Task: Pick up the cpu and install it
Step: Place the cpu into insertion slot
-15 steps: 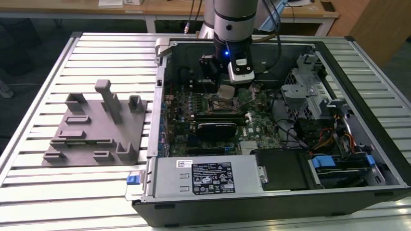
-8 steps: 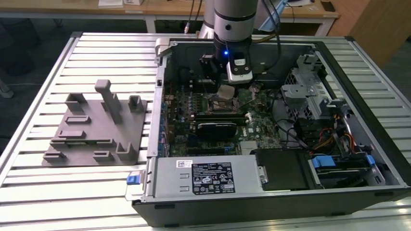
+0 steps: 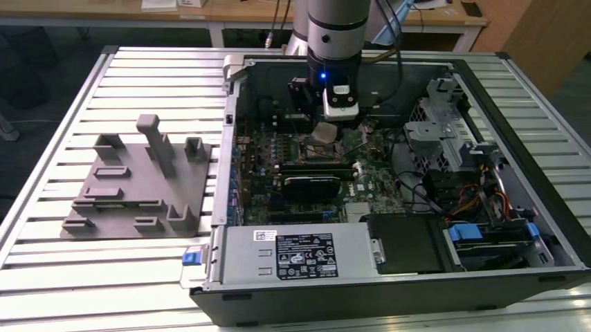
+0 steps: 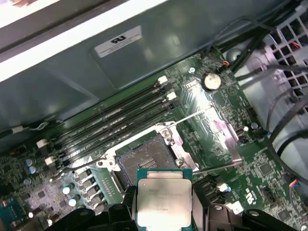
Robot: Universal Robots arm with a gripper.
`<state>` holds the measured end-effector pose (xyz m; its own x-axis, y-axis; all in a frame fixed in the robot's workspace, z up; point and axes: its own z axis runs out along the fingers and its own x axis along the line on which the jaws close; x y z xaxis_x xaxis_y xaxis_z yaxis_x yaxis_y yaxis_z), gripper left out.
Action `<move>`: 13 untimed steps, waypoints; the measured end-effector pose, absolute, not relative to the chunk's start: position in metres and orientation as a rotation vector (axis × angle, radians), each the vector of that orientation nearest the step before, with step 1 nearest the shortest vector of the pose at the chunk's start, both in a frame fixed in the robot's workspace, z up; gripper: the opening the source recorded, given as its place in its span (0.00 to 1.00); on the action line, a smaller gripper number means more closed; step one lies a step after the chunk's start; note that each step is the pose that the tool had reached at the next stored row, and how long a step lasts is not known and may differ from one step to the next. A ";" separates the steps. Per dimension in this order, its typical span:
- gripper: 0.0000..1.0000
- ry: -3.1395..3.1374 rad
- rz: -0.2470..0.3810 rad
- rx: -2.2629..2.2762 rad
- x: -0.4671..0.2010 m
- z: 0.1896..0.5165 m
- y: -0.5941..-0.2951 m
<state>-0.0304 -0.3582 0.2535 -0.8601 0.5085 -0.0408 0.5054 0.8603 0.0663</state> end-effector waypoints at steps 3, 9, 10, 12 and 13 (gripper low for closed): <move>0.54 2.951 0.080 0.889 -0.030 0.253 -0.358; 0.54 2.898 0.075 1.043 -0.030 0.253 -0.358; 0.54 2.889 0.074 1.066 -0.030 0.253 -0.358; 0.54 2.871 0.073 1.111 -0.030 0.253 -0.358; 0.54 2.863 0.072 1.130 -0.030 0.253 -0.358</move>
